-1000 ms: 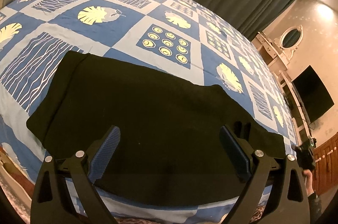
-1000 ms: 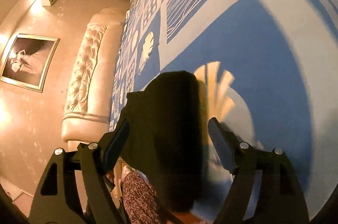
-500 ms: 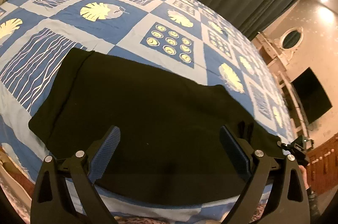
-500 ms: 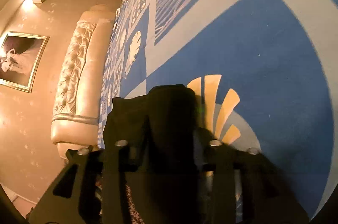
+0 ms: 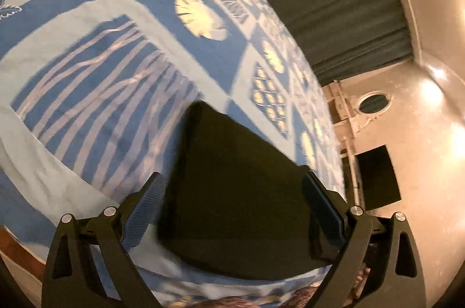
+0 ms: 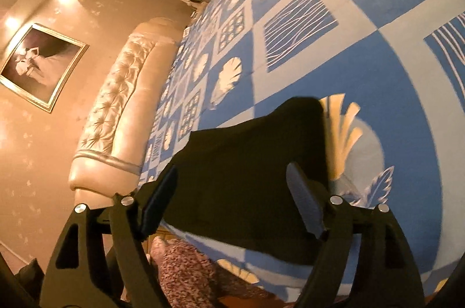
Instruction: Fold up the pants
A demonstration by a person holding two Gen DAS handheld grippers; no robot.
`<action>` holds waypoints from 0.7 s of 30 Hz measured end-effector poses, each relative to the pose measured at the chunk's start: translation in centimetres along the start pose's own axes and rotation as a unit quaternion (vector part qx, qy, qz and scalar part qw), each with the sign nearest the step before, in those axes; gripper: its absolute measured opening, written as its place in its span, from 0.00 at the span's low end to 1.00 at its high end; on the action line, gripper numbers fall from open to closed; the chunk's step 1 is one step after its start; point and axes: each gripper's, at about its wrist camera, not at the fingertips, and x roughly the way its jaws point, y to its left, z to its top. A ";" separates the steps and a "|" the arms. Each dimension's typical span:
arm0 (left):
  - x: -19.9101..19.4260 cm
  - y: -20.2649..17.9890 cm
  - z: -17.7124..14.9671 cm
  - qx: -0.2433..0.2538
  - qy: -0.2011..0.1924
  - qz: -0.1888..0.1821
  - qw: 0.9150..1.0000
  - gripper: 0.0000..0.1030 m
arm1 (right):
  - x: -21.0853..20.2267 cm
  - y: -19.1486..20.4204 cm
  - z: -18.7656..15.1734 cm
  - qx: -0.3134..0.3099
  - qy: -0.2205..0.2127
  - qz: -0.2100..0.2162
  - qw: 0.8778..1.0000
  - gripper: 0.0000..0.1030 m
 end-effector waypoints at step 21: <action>5.7 0.4 0.6 0.012 0.095 -0.115 0.989 0.91 | 2.9 0.5 -2.7 0.011 0.037 0.005 0.999 0.77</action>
